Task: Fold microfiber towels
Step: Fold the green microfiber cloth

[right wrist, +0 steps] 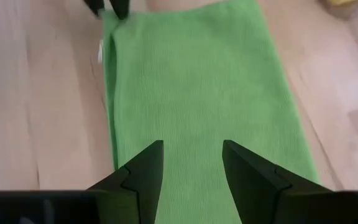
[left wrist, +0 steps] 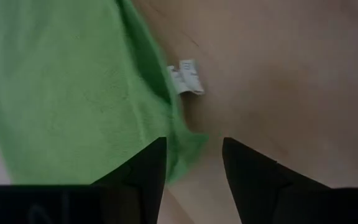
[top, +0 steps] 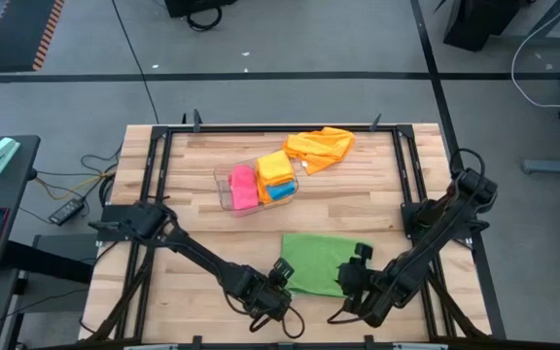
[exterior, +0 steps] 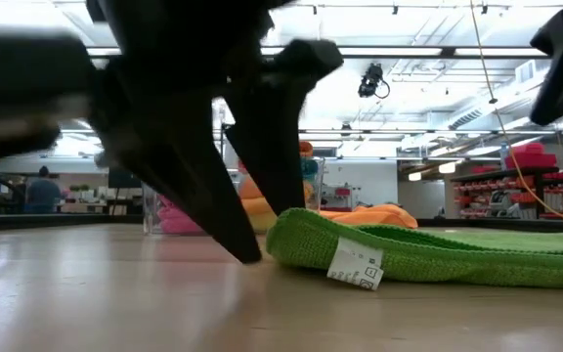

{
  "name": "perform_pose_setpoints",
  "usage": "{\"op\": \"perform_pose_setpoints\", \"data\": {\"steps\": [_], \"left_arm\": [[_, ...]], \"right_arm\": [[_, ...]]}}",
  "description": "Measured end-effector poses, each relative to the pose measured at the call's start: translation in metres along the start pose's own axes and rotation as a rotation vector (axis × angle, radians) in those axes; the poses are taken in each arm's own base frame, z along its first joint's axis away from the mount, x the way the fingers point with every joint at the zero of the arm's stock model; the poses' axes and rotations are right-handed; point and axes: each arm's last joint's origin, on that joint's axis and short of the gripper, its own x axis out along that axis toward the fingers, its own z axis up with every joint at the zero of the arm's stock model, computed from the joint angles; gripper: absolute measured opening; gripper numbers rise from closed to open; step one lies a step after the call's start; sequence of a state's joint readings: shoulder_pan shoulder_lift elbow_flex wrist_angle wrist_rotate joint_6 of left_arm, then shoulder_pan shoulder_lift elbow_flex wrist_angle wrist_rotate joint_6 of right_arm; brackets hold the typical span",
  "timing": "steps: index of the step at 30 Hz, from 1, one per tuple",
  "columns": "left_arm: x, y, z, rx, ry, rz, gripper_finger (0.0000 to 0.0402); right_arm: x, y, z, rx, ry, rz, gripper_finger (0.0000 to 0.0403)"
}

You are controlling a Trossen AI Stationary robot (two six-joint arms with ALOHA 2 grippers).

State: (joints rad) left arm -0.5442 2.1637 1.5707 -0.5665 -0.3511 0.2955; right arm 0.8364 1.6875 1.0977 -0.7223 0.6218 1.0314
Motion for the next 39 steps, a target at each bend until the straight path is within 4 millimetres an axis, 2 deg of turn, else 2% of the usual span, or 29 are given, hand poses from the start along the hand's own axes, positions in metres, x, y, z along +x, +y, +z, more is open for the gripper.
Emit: {"op": "perform_pose_setpoints", "data": {"steps": [4,9,12,16,18,22,26,29,33,39], "left_arm": [[0.009,0.000,-0.003,0.007,0.054,0.109,0.0167],[0.011,0.004,-0.004,0.020,0.058,0.123,0.0144],[0.012,0.006,-0.004,0.029,0.058,0.119,0.0110],[0.018,0.012,-0.007,0.003,0.041,0.031,0.0035],[0.018,0.013,-0.007,-0.002,0.031,0.012,0.0014],[0.011,0.007,-0.005,0.099,0.028,0.012,0.0013],[-0.002,-0.010,-0.005,0.281,0.066,-0.024,0.0009],[-0.006,-0.021,-0.010,0.338,0.130,-0.064,0.0015],[-0.010,-0.029,-0.017,0.315,0.207,-0.089,0.0019],[-0.015,-0.038,-0.017,0.170,0.229,-0.077,0.0020]], "right_arm": [[0.006,0.003,-0.002,-0.015,-0.028,-0.025,0.0174],[0.019,0.008,-0.010,-0.044,-0.007,-0.057,0.0174],[0.025,0.010,-0.013,-0.055,0.000,-0.070,0.0174],[0.027,0.012,-0.014,-0.046,-0.006,-0.060,0.0174],[0.027,0.013,-0.013,-0.040,-0.010,-0.053,0.0174],[0.027,0.013,-0.013,-0.033,0.005,-0.044,0.0174],[0.031,0.016,-0.008,-0.017,0.008,0.001,0.0174],[0.040,0.020,0.000,-0.028,-0.024,0.043,0.0174],[0.049,0.022,0.006,-0.047,-0.043,0.068,0.0174],[0.055,0.017,0.014,-0.080,-0.034,0.063,0.0174]]}}
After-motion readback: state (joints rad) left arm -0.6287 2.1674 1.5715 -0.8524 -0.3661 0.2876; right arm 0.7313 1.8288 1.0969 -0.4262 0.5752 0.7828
